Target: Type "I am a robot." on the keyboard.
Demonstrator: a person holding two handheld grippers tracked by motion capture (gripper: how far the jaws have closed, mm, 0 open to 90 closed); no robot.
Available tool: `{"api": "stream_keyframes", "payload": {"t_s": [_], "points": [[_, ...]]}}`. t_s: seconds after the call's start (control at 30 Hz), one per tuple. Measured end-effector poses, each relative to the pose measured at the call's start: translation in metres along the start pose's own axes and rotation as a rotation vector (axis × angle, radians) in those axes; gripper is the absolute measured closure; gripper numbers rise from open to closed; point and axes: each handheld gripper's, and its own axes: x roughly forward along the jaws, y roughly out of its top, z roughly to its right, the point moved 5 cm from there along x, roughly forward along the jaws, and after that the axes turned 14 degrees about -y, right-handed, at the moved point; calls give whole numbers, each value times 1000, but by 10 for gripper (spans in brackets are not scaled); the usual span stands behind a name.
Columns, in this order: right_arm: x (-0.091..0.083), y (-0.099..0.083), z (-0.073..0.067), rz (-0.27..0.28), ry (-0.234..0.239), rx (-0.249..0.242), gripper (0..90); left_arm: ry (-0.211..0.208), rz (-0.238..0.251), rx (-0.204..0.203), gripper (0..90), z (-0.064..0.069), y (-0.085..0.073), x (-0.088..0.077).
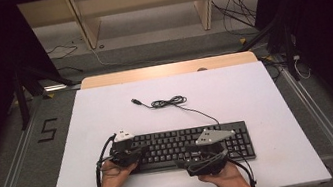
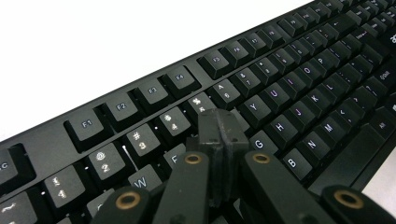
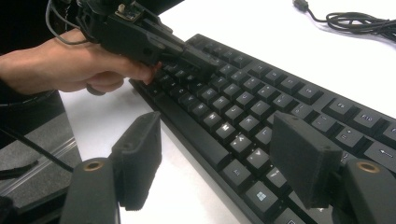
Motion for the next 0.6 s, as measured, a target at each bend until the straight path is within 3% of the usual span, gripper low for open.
{"api": "stream_keyframes", "payload": {"t_s": [0.17, 0.6], "points": [[0, 1, 2, 3, -2, 5, 351, 0, 19, -3, 881, 1, 2, -4], [2, 1, 3, 2, -6, 5, 351, -37, 95, -21, 733, 3, 5, -24]]}}
